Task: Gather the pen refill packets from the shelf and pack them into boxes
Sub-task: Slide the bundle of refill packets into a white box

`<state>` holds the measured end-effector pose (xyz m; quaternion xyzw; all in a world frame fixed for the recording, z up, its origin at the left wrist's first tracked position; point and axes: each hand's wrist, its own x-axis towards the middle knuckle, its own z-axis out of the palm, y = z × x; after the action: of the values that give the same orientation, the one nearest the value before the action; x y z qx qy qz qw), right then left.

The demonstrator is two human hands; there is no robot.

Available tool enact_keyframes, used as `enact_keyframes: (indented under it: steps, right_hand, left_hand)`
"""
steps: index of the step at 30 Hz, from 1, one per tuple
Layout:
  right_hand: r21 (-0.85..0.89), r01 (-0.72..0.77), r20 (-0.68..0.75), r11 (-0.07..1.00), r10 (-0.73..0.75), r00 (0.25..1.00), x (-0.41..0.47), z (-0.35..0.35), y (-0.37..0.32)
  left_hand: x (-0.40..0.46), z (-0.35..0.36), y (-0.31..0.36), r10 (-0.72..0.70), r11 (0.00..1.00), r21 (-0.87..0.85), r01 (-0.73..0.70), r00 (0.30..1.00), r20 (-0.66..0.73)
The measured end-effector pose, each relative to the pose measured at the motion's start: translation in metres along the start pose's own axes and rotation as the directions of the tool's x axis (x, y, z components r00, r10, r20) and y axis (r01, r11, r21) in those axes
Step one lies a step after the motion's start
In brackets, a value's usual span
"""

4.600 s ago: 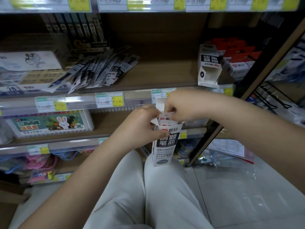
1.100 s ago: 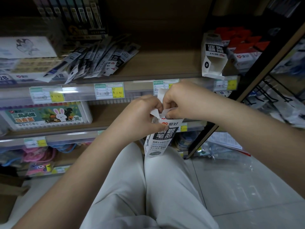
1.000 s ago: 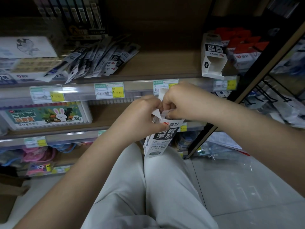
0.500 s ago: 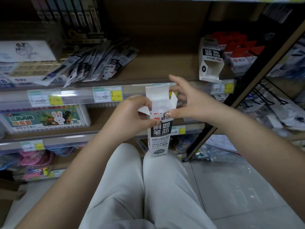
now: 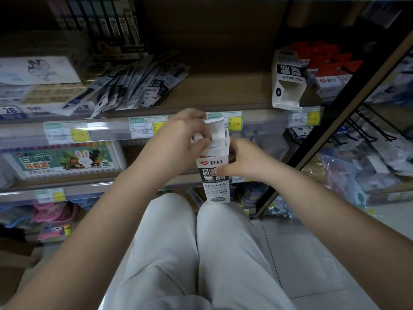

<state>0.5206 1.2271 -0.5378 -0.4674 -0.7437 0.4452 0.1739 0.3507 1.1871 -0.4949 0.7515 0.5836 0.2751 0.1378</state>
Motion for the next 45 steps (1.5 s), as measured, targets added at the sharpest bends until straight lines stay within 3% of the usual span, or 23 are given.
enact_keyframes:
  steps: [4,11,14,16,18,26,30,37,45]
  right_hand:
    - [0.001,0.023,0.011,1.000,-0.023,1.000,-0.006,-0.002,-0.003]
    - [-0.005,0.014,0.007,1.000,-0.014,1.000,-0.009,0.000,-0.003]
    - [-0.007,0.019,-0.033,1.000,-0.019,0.999,-0.008,0.002,-0.002]
    - [-0.003,0.029,-0.050,1.000,-0.029,0.998,-0.008,0.003,-0.002]
    - [-0.006,0.029,-0.052,1.000,-0.029,0.998,-0.008,0.004,-0.002]
    - [-0.041,0.024,-0.038,0.999,-0.025,0.999,-0.011,0.006,-0.007]
    - [-0.077,0.023,-0.029,0.997,-0.025,0.999,-0.012,0.005,-0.009]
    - [-0.061,-0.006,-0.054,0.998,0.003,0.999,-0.006,0.008,-0.003]
    - [-0.052,-0.024,-0.054,0.998,0.021,0.998,-0.002,0.003,-0.002]
  left_hand:
    - [0.003,-0.006,0.003,0.027,0.997,0.067,-0.030,0.999,0.046]
    - [0.010,-0.024,0.017,0.025,0.976,0.203,-0.082,0.963,0.270]
    - [0.004,-0.020,0.023,0.255,0.826,0.482,-0.293,0.956,0.145]
    - [-0.001,-0.016,0.022,0.352,0.757,0.547,-0.358,0.928,0.120]
    - [-0.003,-0.012,0.017,0.359,0.736,0.556,-0.386,0.919,0.162]
    - [0.004,-0.007,0.013,0.138,0.906,0.347,-0.241,0.945,0.297]
    - [0.011,-0.012,0.018,0.066,0.941,0.287,-0.179,0.929,0.364]
    - [0.030,-0.018,0.030,-0.053,0.936,0.307,-0.173,0.791,0.609]
    - [0.048,-0.022,0.042,-0.180,0.940,0.328,-0.094,0.680,0.711]
